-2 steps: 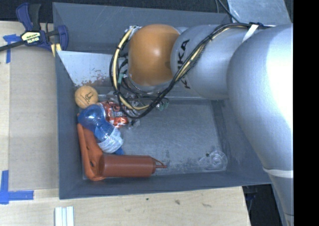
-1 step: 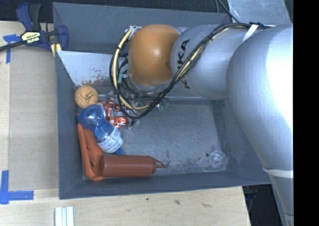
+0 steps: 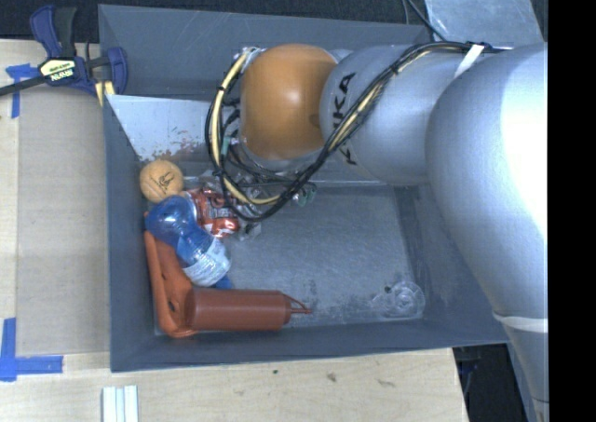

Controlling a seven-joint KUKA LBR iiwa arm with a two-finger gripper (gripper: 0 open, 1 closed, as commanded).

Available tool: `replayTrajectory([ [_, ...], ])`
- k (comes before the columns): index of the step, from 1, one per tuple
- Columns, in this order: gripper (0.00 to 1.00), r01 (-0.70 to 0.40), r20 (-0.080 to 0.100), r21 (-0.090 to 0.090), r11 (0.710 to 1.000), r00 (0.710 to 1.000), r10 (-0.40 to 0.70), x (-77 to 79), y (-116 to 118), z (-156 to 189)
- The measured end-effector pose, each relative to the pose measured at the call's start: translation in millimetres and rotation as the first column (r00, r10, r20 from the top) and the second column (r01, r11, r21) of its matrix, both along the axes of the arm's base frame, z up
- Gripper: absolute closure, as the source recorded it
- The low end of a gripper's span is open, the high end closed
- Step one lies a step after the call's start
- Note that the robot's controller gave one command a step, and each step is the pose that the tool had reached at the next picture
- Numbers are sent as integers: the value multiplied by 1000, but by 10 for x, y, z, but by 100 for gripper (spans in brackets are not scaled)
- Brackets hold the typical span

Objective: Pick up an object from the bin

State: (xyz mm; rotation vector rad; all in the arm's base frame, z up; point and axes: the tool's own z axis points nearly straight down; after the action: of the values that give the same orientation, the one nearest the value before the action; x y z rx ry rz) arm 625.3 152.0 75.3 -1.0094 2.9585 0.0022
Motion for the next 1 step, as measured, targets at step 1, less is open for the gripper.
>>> replayTrajectory([
  [1, 100, 1, 2, 1, 1000, 1000, -1, 3, 0, 99],
])
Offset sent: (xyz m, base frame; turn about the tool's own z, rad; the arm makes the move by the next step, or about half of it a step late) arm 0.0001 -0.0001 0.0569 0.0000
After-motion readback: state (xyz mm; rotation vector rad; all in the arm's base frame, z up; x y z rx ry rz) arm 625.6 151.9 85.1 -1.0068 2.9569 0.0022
